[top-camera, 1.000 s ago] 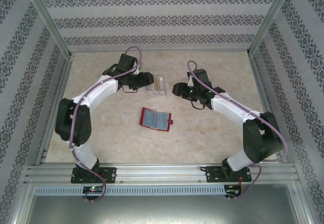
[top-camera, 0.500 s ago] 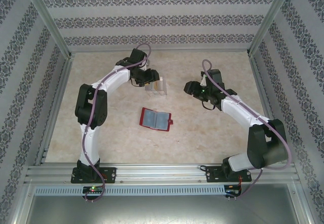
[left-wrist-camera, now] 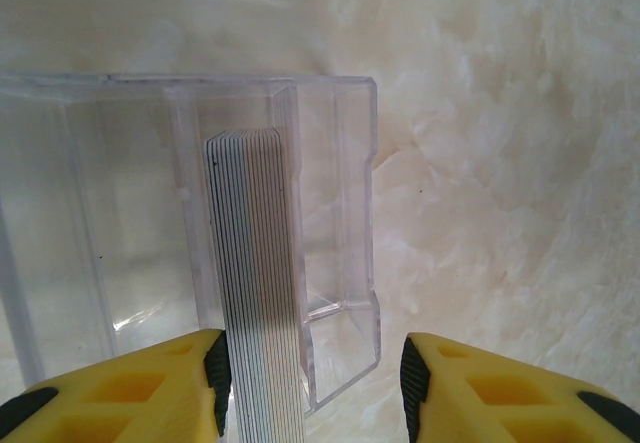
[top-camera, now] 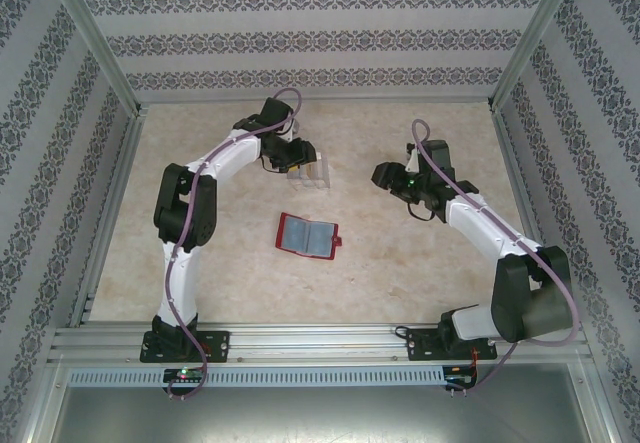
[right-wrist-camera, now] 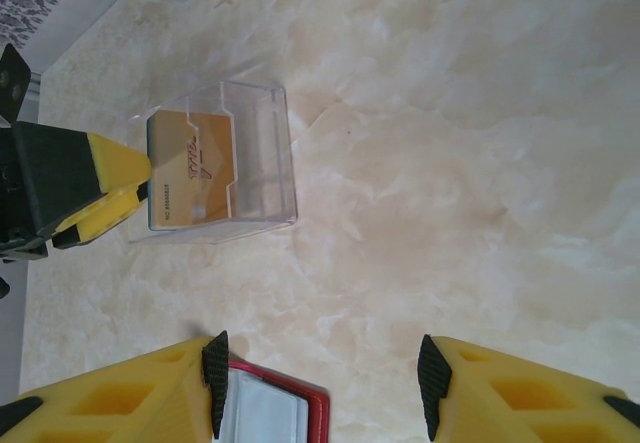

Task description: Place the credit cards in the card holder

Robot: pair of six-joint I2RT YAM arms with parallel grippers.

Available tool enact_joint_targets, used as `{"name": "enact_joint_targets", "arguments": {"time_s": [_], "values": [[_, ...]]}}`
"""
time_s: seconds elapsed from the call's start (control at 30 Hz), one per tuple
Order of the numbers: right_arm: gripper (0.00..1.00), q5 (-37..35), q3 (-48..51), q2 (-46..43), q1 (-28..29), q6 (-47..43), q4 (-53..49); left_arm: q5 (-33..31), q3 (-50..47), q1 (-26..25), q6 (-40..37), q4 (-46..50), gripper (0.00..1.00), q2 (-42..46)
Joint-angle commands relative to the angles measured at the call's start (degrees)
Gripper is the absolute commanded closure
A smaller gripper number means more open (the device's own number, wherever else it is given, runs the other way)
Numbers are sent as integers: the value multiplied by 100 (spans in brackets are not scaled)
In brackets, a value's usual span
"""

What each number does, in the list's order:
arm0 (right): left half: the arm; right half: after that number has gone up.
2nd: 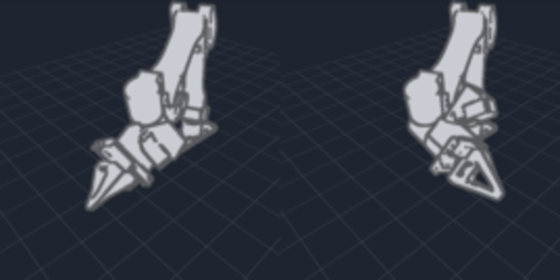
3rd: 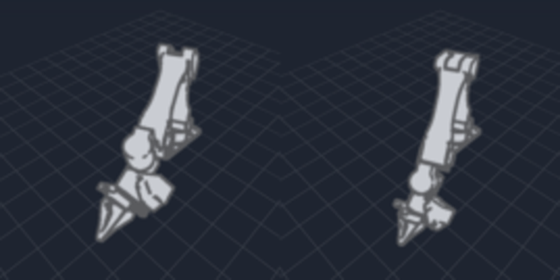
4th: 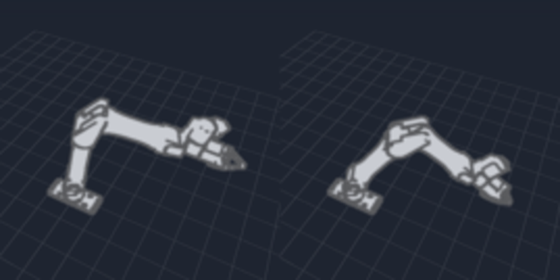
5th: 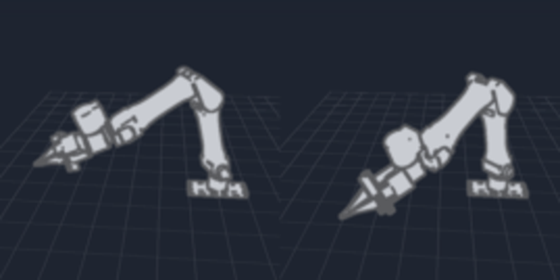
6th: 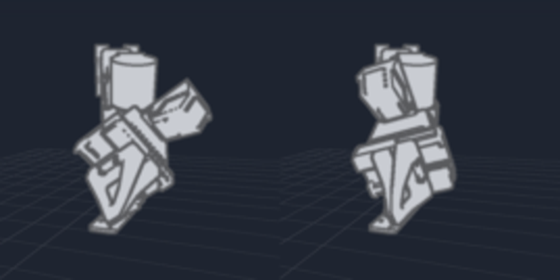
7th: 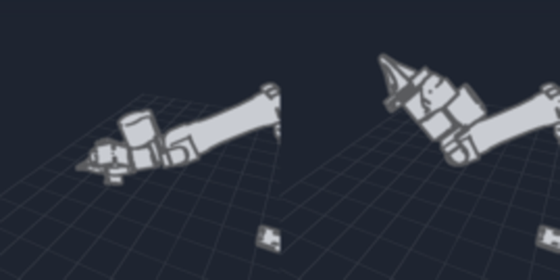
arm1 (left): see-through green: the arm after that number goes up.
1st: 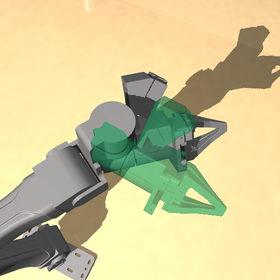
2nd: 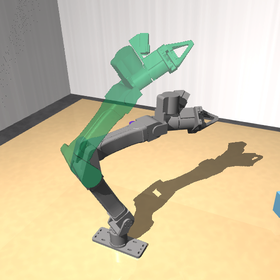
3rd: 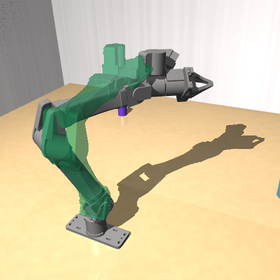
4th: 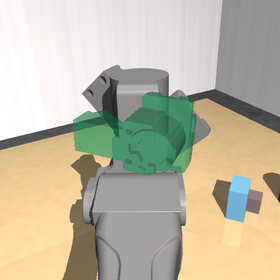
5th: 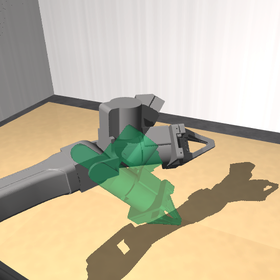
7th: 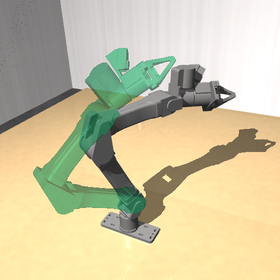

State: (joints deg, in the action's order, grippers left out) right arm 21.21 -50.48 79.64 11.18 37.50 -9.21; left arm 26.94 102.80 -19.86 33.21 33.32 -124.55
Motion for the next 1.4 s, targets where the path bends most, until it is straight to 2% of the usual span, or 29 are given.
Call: {"name": "enact_joint_targets", "arguments": {"time_s": [0.0,0.13,0.2,0.47,0.63,0.8,1.13,1.37], "values": [[45,165,104,-124,-68,-10,17,104,239,-60,-58,283,49,-176],[45,216,108,-138,-97,3,19,101,221,-56,-52,279,50,-161],[45,216,117,-143,-105,3,23,116,251,-57,-52,272,55,-161],[45,289,106,-99,-116,55,34,119,206,-57,-48,169,63,-38],[45,317,124,-128,-124,61,46,525,-133,-81,135,-309,69,138],[45,408,247,-164,-117,153,155,499,-425,-141,190,-592,76,271],[45,559,228,-33,-116,128,183,403,-387,-137,189,-587,77,405],[45,606,258,51,-125,144,238,754,-145,-139,167,-488,73,274]]}}
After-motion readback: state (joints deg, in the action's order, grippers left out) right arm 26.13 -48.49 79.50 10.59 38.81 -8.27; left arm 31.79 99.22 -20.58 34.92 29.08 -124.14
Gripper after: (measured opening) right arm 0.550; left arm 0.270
